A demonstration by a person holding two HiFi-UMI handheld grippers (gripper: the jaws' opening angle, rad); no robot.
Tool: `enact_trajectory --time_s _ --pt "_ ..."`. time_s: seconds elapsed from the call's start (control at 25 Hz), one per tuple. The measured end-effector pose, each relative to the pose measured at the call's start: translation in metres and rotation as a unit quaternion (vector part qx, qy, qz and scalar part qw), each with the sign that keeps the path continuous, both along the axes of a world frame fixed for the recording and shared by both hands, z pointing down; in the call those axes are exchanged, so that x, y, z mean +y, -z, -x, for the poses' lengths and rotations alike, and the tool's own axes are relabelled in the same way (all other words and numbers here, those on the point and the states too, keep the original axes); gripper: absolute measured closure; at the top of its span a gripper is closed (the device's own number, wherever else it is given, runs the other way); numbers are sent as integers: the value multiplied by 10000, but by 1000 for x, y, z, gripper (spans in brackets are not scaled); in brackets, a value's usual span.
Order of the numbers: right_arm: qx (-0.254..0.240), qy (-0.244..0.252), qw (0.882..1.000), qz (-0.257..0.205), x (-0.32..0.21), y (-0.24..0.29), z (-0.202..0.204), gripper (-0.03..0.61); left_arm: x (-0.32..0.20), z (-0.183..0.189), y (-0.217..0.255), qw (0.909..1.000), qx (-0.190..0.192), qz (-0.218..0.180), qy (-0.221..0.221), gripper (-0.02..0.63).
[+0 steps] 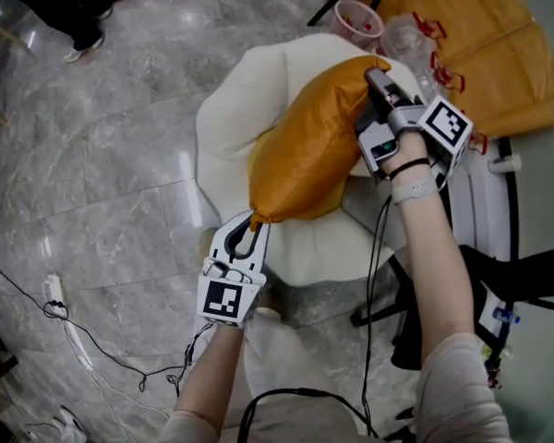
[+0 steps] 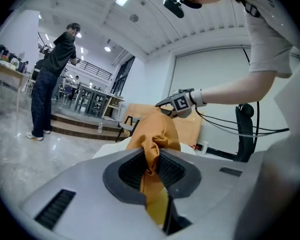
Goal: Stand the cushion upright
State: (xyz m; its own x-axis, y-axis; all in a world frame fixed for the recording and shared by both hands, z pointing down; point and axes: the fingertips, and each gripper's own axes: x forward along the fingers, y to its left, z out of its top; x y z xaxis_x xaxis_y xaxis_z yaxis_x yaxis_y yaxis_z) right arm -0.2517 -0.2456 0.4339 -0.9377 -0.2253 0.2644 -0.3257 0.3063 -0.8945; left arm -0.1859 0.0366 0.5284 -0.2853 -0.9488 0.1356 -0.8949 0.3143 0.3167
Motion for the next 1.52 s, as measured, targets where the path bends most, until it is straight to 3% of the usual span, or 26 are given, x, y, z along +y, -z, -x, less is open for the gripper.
enact_trajectory --time_s 0.08,0.16,0.28,0.4,0.72,0.92,1.0,1.08,1.16,1.4,1.52 --pt "18 695 9966 -449 10 11 -3 523 5 12 -1 9999 89 12 90 548" --pt "260 1354 9842 -1111 22 15 -13 520 9 25 0 9999 73 11 153 549" --pt "680 1918 9524 -2269 26 13 -31 447 10 36 0 10000 -53 35 72 552" --pt "708 2196 9244 -3037 19 19 -24 366 12 34 -3 9999 -120 69 -2 552" --pt "740 2791 8939 -3429 -8 18 22 311 11 18 -4 9999 -91 70 -122 552" --pt "413 3126 8838 -3457 -12 13 31 311 18 14 -9 9999 -34 56 -122 552" --pt "319 3380 8671 -3646 -4 12 31 318 18 14 -11 9999 -3 59 -147 552" --pt "436 3571 8406 -4049 6 8 28 446 18 15 -11 9999 60 37 -114 552" --pt "558 3595 8211 -4399 12 4 26 494 21 19 -12 9999 161 7 20 552" --pt "755 3234 8205 -4653 17 6 17 526 26 49 -13 9978 531 -284 284 552" --pt "900 2955 8294 -4655 5 15 6 531 11 64 3 9979 515 -357 146 552"
